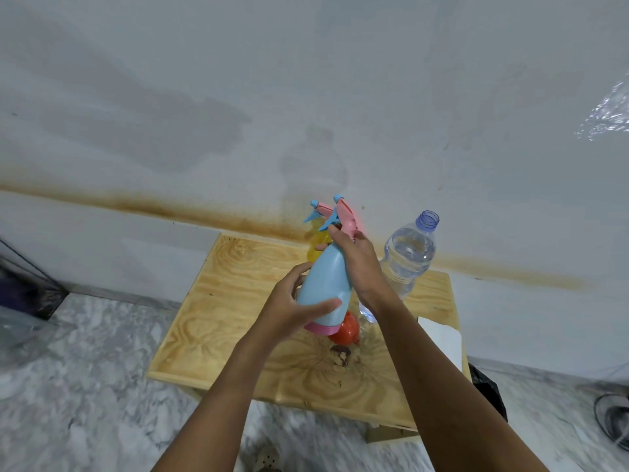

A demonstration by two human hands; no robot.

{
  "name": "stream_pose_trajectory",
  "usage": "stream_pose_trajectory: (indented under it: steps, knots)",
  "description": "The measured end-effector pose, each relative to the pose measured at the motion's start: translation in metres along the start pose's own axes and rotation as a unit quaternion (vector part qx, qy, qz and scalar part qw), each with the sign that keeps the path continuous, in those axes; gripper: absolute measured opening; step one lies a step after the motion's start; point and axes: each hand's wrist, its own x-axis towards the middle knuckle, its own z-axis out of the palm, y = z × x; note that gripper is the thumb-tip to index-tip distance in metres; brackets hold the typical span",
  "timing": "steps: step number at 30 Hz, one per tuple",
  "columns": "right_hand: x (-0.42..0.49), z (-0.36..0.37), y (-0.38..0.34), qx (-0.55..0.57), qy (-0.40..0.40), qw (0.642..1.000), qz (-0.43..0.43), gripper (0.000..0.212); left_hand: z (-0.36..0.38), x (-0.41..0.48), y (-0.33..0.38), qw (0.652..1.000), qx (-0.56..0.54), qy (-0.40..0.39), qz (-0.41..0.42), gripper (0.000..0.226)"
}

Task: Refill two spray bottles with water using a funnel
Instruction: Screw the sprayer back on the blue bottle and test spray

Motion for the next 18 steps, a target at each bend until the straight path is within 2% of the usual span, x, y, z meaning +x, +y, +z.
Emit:
stream_pose_trajectory:
  steps: [2, 4, 7, 11, 18]
  knots:
    - [-0.001, -0.005, 0.005, 0.049, -0.048, 0.998, 0.008, 0.036, -0.001, -0.001, 0.002, 0.999, -0.018, -0.024, -0.012, 0.086]
    - [-0.002, -0.007, 0.009, 0.072, -0.081, 0.994, 0.016, 0.033, -0.001, -0.002, 0.003, 0.999, -0.028, -0.04, -0.023, 0.088]
    - [-0.001, -0.008, 0.018, 0.026, -0.103, 0.994, 0.017, 0.029, -0.002, -0.005, -0.001, 0.997, -0.046, -0.051, -0.031, 0.086]
    - [0.003, -0.003, 0.026, -0.063, -0.094, 0.994, 0.008, 0.024, -0.006, -0.006, -0.008, 0.998, -0.026, -0.037, -0.042, 0.075]
    - [0.01, 0.019, 0.043, -0.04, -0.046, 0.998, 0.032, 0.02, -0.03, 0.004, -0.021, 0.995, 0.019, -0.088, -0.036, 0.056]
